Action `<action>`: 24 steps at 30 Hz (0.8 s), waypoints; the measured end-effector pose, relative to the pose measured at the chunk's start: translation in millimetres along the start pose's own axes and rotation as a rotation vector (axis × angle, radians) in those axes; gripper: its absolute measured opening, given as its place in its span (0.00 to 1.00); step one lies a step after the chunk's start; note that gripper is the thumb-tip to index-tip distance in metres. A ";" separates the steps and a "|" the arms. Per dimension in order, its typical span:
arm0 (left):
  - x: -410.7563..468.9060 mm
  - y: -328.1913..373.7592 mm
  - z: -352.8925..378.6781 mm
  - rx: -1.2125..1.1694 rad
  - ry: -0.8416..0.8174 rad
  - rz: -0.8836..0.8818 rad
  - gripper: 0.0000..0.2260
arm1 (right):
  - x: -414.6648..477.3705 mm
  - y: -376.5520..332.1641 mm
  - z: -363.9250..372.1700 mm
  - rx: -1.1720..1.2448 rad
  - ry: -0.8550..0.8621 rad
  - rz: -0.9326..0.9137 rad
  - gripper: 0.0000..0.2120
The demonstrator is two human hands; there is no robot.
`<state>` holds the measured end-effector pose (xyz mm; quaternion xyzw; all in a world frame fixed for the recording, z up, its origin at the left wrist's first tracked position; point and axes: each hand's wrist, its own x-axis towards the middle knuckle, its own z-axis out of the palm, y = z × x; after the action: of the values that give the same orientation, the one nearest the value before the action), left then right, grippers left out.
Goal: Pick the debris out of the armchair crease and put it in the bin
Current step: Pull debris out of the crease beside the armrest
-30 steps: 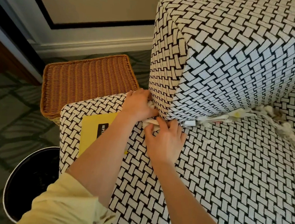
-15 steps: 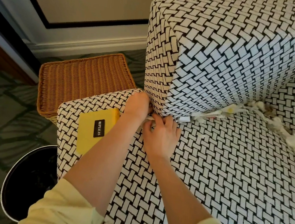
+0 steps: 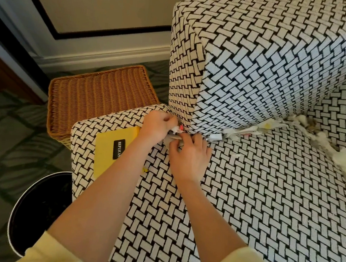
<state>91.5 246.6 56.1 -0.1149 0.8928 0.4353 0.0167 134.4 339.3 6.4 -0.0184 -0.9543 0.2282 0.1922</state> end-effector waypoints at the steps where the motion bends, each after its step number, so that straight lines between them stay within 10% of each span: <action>1: -2.8 2.3 1.4 0.005 -0.013 0.004 0.15 | -0.4 0.1 -0.5 0.008 -0.004 -0.001 0.08; 6: -9.0 6.9 16.7 -0.204 -0.071 -0.091 0.03 | -2.6 1.0 -3.0 0.016 -0.040 -0.010 0.11; 14: -0.8 -4.9 26.1 0.566 -0.253 0.042 0.32 | -2.4 2.5 -0.2 -0.063 0.083 0.080 0.09; 24: 27.8 -5.6 6.2 0.832 -0.418 0.063 0.40 | 0.6 -0.3 2.4 -0.094 0.103 0.075 0.13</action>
<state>65.2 242.8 44.3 0.0190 0.9721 0.0545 0.2275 133.0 338.1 4.8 -0.0749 -0.9514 0.1889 0.2314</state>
